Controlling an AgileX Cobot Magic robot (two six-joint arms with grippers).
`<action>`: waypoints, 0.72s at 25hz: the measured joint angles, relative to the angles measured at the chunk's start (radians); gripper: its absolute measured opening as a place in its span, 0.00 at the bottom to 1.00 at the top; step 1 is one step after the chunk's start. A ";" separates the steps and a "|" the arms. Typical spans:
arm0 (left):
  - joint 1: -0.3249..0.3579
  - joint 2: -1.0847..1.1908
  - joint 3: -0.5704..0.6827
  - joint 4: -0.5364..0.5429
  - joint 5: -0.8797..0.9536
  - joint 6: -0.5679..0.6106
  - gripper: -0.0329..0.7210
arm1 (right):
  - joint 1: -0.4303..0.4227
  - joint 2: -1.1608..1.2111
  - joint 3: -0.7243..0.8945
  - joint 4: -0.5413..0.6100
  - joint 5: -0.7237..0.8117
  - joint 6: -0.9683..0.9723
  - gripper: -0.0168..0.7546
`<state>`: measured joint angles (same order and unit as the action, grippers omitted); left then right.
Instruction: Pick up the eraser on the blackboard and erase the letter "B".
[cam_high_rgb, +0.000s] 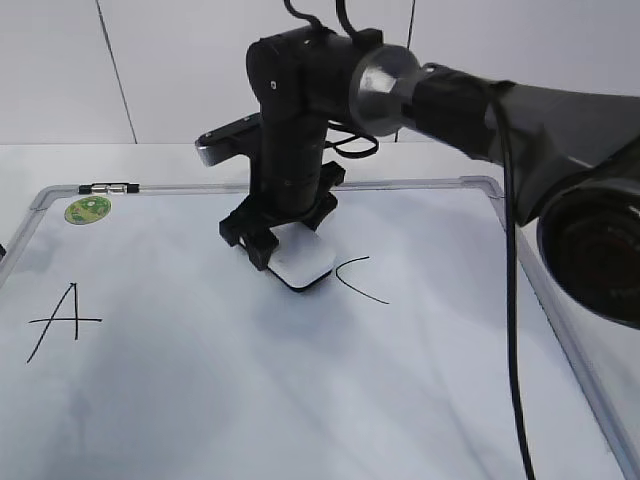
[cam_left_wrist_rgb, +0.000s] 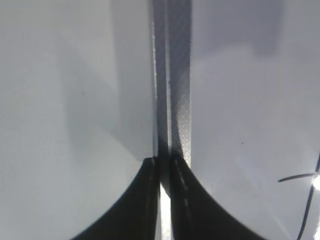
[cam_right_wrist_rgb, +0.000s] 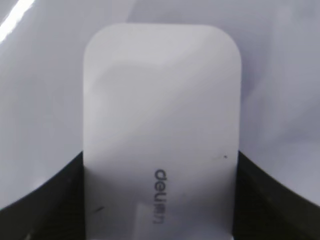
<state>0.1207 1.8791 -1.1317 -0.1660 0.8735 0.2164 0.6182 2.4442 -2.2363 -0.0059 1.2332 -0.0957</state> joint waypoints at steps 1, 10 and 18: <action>0.000 0.000 0.000 0.000 0.000 0.000 0.09 | 0.000 -0.013 0.000 -0.006 0.002 0.008 0.70; 0.000 0.000 0.000 -0.002 0.004 0.000 0.09 | -0.012 -0.251 0.120 -0.077 0.003 0.115 0.70; 0.000 0.000 0.000 -0.019 0.026 0.000 0.09 | -0.088 -0.472 0.364 -0.083 0.005 0.234 0.70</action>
<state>0.1207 1.8791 -1.1317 -0.1849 0.8997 0.2164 0.5306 1.9723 -1.8722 -0.0887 1.2378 0.1388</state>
